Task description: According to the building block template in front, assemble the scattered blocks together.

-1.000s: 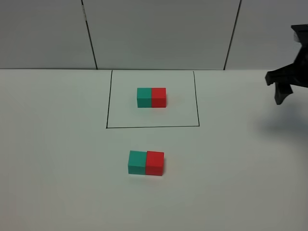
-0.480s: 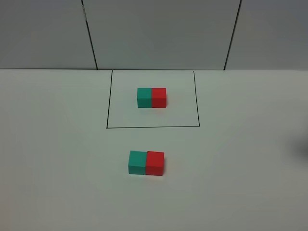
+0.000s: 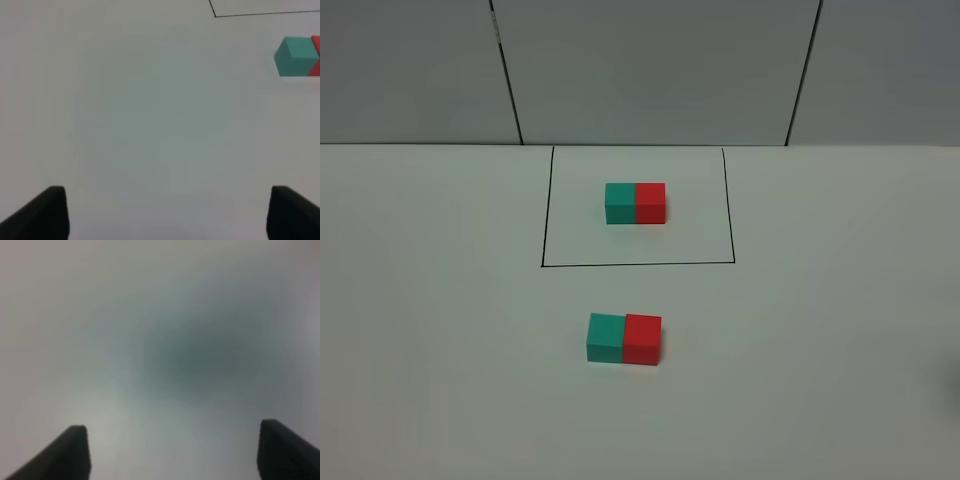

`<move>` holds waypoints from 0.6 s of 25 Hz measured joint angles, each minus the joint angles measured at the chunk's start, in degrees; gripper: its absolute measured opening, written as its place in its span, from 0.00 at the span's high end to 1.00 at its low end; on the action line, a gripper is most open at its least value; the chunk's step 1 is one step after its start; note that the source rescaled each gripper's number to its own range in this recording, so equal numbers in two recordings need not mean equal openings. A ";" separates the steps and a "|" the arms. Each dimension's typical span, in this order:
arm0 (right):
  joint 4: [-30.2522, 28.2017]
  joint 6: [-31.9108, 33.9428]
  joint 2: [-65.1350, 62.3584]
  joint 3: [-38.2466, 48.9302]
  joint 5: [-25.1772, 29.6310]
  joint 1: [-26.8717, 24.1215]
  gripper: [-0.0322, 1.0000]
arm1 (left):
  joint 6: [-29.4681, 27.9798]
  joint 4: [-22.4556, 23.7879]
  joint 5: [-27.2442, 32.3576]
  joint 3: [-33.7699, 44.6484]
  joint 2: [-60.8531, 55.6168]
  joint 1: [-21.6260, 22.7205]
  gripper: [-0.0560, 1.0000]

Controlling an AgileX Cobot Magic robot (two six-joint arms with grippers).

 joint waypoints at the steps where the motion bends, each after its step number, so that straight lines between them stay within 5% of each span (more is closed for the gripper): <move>1: 0.50 0.00 -2.03 1.88 -0.23 0.00 0.20 | 0.00 0.00 0.00 0.00 0.00 0.00 0.19; 15: 0.82 0.00 -34.67 14.85 7.49 4.64 0.23 | 0.00 0.00 0.00 0.00 0.00 0.00 0.19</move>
